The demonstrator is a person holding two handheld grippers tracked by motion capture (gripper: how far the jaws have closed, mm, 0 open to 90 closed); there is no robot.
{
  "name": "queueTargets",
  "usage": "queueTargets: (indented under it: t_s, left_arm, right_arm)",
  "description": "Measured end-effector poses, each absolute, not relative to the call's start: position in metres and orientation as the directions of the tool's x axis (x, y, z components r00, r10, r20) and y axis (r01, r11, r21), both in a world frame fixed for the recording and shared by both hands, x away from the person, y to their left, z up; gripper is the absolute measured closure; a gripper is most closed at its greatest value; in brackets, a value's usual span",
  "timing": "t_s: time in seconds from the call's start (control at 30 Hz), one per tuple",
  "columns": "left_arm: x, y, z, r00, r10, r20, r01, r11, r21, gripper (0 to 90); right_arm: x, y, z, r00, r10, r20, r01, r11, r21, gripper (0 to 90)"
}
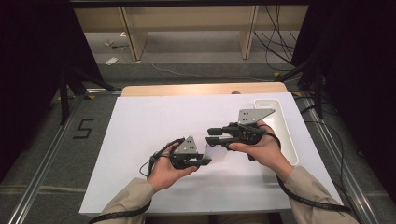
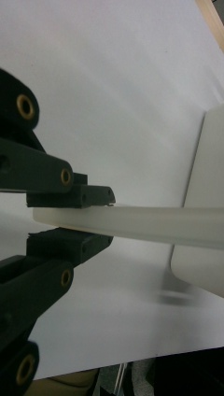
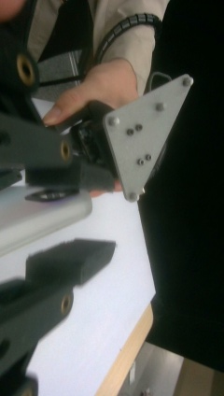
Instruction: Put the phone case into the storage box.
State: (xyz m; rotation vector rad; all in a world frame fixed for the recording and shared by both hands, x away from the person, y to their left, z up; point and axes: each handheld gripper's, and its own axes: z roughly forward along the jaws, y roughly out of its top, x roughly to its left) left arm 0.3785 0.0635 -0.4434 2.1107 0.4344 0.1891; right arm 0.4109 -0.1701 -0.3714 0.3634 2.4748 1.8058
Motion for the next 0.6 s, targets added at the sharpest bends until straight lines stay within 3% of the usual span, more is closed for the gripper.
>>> queueTargets:
  t_s: [0.03, 0.1, 0.2, 0.6]
  left_arm:
    - [0.379, 0.064, -0.443, 0.921, 0.387, -0.034, 0.237, -0.490, 0.839, 80.9]
    - [0.379, 0.064, -0.442, 0.916, 0.399, -0.032, 0.241, -0.486, 0.840, 80.9]
    - [0.379, 0.065, -0.442, 0.909, 0.416, -0.033, 0.249, -0.476, 0.844, 81.0]
    - [0.379, 0.066, -0.438, 0.836, 0.546, -0.058, 0.323, -0.404, 0.856, 80.8]
  right_arm:
    - [0.411, -0.170, -0.371, -0.969, 0.231, 0.086, 0.152, 0.287, 0.946, 56.7]
    - [0.412, -0.171, -0.371, -0.964, 0.253, 0.083, 0.155, 0.279, 0.948, 56.4]
    - [0.413, -0.171, -0.373, -0.948, 0.311, 0.073, 0.155, 0.251, 0.956, 40.4]
    - [0.421, -0.188, -0.371, -0.856, 0.493, 0.157, 0.209, 0.052, 0.977, 16.0]
